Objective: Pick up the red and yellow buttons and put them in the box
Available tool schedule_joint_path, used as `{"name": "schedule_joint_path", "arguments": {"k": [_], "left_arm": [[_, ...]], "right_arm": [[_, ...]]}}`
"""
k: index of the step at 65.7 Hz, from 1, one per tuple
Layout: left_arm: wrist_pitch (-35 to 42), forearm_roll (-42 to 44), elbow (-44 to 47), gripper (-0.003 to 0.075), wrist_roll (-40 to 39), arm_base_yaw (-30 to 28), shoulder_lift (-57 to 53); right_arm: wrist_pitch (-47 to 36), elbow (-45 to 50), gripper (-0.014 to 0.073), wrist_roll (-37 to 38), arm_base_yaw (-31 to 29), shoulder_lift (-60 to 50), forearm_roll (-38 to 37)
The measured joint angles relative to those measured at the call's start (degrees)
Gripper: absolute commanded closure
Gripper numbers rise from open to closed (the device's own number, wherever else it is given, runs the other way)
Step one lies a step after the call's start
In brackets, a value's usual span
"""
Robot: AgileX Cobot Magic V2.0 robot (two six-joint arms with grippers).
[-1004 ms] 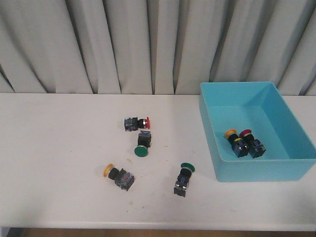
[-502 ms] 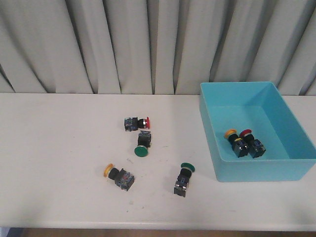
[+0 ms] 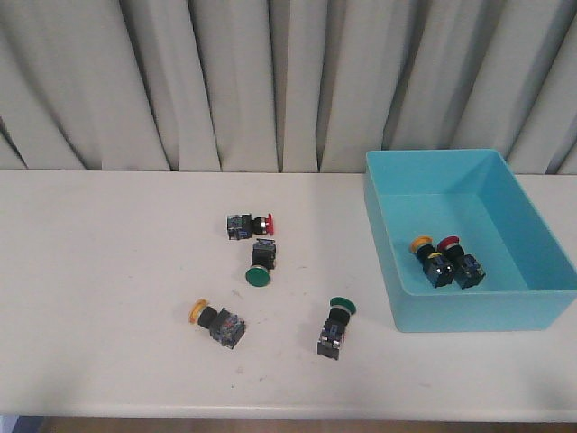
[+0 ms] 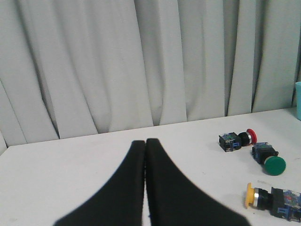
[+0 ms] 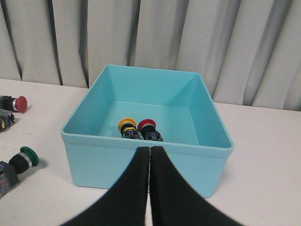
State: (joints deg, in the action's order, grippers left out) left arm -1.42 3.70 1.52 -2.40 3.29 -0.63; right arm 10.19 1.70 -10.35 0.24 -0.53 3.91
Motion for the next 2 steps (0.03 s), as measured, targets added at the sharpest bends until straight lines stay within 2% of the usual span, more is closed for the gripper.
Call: {"name": "schedule_joint_path", "arguments": {"k": [2], "left_arm": [[0.0, 0.0, 0.0, 0.0728, 0.0, 0.0, 0.0]], "right_arm": [[0.0, 0.0, 0.0597, 0.0, 0.0, 0.0, 0.0]]}}
